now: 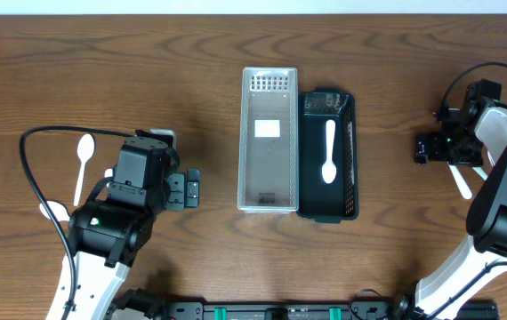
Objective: Pack container
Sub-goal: 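Reach the right gripper to the white fork and grasp it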
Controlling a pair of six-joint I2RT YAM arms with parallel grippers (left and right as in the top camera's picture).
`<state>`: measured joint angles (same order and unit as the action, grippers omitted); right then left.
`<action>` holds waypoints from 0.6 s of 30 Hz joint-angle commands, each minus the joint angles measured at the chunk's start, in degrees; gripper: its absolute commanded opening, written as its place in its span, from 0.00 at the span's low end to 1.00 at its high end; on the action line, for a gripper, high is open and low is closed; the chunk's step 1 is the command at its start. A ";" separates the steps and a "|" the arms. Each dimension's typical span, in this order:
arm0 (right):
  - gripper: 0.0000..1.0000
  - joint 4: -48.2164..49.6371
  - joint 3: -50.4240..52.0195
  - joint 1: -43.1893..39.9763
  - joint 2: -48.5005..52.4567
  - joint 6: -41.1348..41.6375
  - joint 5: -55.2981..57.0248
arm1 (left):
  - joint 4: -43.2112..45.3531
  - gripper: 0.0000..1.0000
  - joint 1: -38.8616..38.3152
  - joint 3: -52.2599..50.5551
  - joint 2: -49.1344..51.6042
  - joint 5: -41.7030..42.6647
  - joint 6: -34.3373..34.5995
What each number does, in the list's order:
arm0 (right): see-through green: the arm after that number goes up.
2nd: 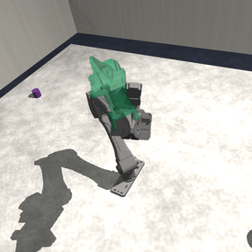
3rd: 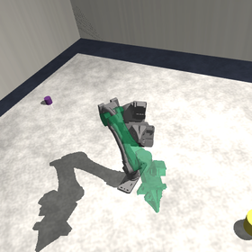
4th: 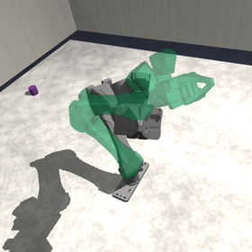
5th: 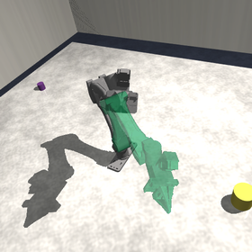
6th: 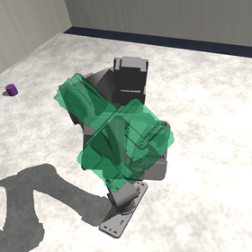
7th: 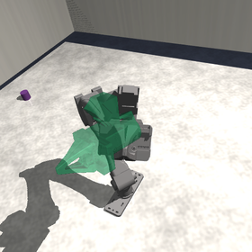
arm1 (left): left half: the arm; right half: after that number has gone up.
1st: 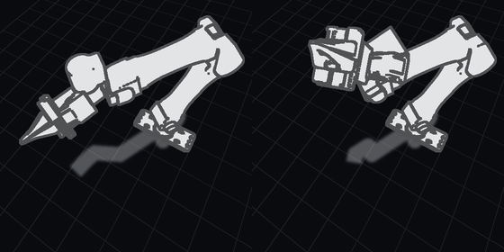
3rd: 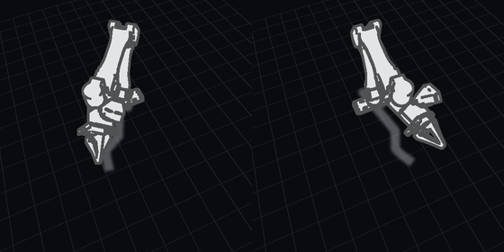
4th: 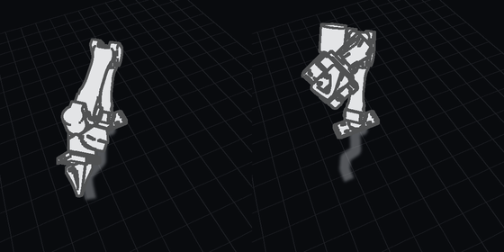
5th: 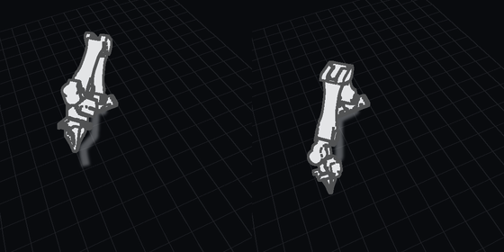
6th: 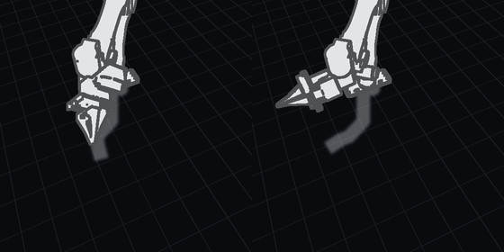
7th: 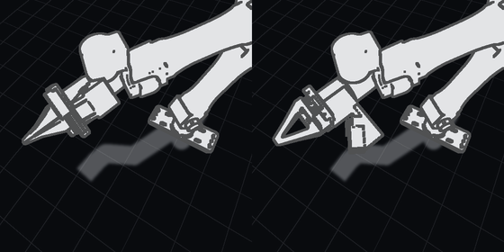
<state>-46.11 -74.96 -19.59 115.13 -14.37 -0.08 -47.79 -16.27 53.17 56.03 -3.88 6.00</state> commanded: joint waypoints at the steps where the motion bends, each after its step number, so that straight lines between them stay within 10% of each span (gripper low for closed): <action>1: 0.92 -0.02 0.46 -0.26 2.80 -0.44 -1.18 | -0.15 0.98 0.24 1.18 -0.31 -0.87 0.31; 18: 0.50 -1.44 0.44 -0.26 2.89 0.63 -1.49 | -0.15 0.98 0.24 1.18 -0.33 -0.90 0.28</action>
<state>-47.09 -75.05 -19.59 115.24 -14.17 0.01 -47.79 -16.27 53.17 56.03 -3.88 6.00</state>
